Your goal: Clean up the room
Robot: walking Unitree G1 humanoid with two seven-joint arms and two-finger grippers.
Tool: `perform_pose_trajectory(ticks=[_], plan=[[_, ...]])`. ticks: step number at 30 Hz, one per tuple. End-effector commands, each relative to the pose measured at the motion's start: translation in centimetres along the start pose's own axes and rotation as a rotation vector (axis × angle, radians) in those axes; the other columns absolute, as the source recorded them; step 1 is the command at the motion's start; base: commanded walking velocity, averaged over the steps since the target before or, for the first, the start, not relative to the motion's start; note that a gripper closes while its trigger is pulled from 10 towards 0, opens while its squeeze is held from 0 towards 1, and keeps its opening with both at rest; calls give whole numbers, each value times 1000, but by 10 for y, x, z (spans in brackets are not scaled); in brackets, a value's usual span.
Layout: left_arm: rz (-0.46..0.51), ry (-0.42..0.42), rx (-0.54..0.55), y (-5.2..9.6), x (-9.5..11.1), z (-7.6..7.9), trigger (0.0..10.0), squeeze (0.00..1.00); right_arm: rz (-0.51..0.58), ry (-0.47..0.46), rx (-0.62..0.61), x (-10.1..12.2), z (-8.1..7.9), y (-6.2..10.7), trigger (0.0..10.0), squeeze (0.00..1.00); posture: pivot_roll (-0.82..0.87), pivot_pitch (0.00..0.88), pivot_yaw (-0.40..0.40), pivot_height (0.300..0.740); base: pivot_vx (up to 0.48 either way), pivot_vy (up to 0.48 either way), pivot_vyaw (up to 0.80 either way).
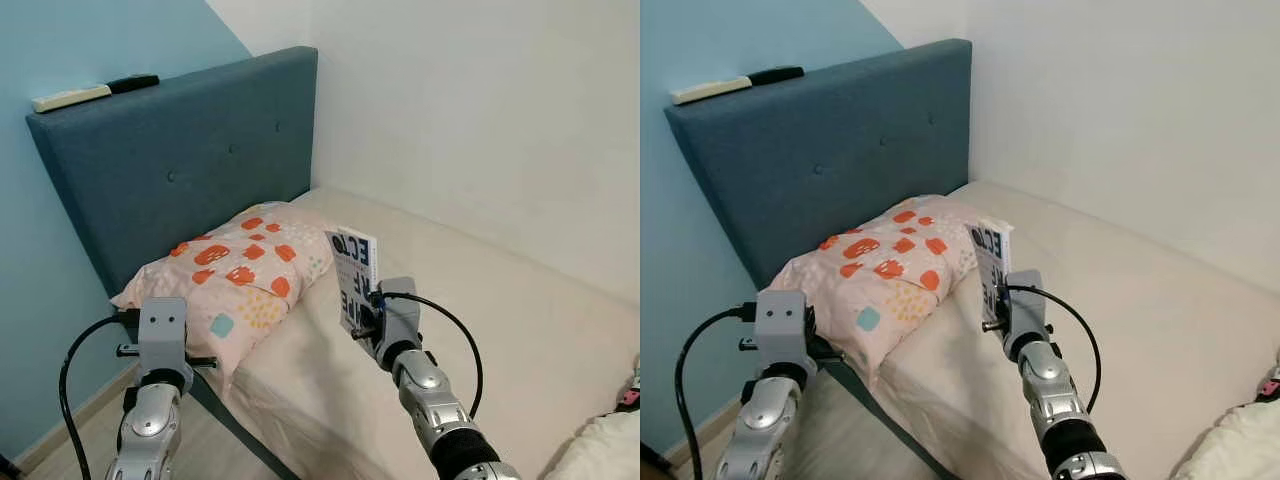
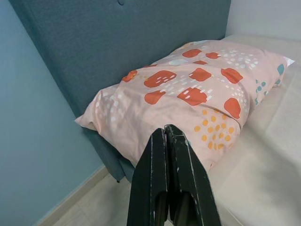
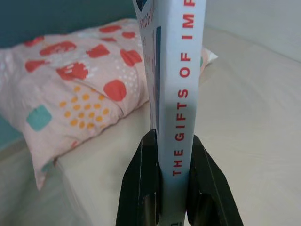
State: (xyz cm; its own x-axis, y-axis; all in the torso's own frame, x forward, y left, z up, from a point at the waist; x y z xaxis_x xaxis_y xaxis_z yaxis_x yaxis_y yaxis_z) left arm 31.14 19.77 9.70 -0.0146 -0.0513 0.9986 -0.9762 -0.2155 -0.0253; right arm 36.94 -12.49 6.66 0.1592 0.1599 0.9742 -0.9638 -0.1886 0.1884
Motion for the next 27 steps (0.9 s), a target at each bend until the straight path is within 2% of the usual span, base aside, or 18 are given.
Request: perform_pose_trajectory(ticks=[1,8,10,12,13,14,16,18,19,20,23,24,25,27], plan=[[-30,-4,-6,3,-8,1,10000,0,6,59,3,6,1,-3,10000,0,-35,77,-43,740,0,0,0],[-29,-3,-13,3,-8,2,10000,0,6,52,-1,9,5,-4,10000,0,-35,77,-43,740,0,0,0],[-30,-2,-19,2,-7,3,10000,0,4,22,13,11,5,-5,10000,0,-35,79,-40,740,0,0,0],[-34,6,-41,2,-7,6,10000,0,-32,-70,115,13,0,-7,10000,0,-31,79,-40,740,0,0,0],[-34,6,-41,2,-7,6,10000,0,-32,-70,115,13,0,-7,10000,0,-31,79,-40,740,0,0,0],[-33,10,-60,3,-7,9,10000,0,-68,-72,236,13,-7,-6,10000,0,-31,79,-40,740,0,0,0],[-21,7,-108,5,-5,14,10000,0,-107,65,495,12,-20,5,10000,0,-35,79,-35,740,0,0,0],[-6,-1,-155,6,-3,19,10000,0,-136,221,675,6,-19,19,10000,0,-35,79,-35,740,0,0,0],[-6,-1,-155,6,-3,19,10000,0,-136,221,675,6,-19,19,10000,0,-35,79,-35,740,0,0,0],[1,-21,-184,7,-2,21,10000,0,-156,253,715,5,-13,24,10000,0,-40,80,-35,740,0,0,0],[36,-135,-280,8,2,28,10000,0,-177,274,763,9,5,30,10000,0,-38,80,-38,740,0,0,0],[36,-135,-280,8,2,28,10000,0,-177,274,763,9,5,30,10000,0,-38,80,-38,740,0,0,0],[44,-172,-307,9,2,30,10000,0,-186,307,782,9,10,32,10000,0,-37,82,-38,740,0,0,0],[57,-268,-374,10,1,32,10000,0,-242,436,837,5,22,38,10000,0,-37,79,-36,740,0,0,0]])
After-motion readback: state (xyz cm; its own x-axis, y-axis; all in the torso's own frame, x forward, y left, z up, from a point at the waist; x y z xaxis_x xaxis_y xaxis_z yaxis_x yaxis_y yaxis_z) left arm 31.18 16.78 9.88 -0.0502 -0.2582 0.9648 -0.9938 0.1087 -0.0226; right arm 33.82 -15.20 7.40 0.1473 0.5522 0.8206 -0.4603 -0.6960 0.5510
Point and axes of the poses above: a point about 5 cm out from each wrist's last joint towards the gripper, its own y axis pointing back from the gripper into the wrist, its own x axis along the axis of the wrist's last joint, z = x × y, the point moved 3 cm from there along -y, pointing out of the wrist towards the gripper, and after that the axes turned 3 degrees about y, right-handed, at the moved point
